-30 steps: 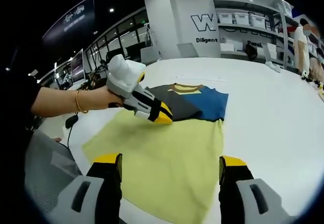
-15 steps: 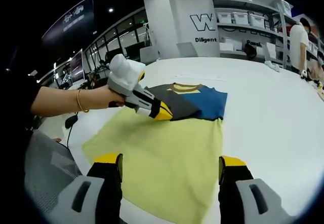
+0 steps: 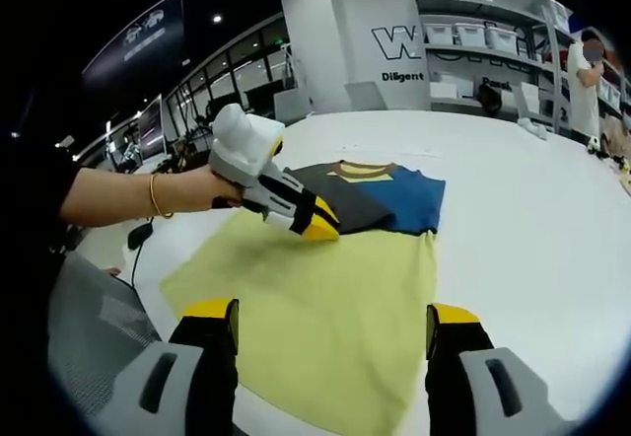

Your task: Fold the garment on the visible template until the final outline fits inside the template.

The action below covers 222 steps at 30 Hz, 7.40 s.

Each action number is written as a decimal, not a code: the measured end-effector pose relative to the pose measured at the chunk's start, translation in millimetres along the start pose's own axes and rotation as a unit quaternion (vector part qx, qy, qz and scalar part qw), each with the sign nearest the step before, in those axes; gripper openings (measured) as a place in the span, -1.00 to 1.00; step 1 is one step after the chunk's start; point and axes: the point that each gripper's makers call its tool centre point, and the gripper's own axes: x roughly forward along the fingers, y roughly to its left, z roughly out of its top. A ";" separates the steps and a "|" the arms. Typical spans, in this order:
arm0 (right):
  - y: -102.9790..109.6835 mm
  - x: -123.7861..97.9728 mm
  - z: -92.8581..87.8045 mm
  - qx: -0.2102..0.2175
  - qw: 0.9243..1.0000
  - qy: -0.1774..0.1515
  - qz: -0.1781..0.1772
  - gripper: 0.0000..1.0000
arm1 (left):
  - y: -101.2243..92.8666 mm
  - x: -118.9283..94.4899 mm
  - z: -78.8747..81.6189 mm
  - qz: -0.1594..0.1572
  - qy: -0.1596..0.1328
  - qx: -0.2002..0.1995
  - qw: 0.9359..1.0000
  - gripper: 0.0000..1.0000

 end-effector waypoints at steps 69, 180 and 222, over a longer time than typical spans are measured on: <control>-5.1 28.8 -1.1 0.014 1.000 0.004 0.017 0.47 | 68.9 68.7 108.4 0.050 -0.034 0.103 0.993 -0.95; 28.3 16.6 13.1 0.011 1.000 0.008 0.023 0.69 | 107.7 -125.1 -107.2 0.226 -0.020 -0.285 0.931 -0.43; 28.4 18.2 5.4 0.006 0.999 0.026 0.023 0.58 | 124.9 -154.2 -140.0 0.269 0.009 -0.244 0.932 -0.96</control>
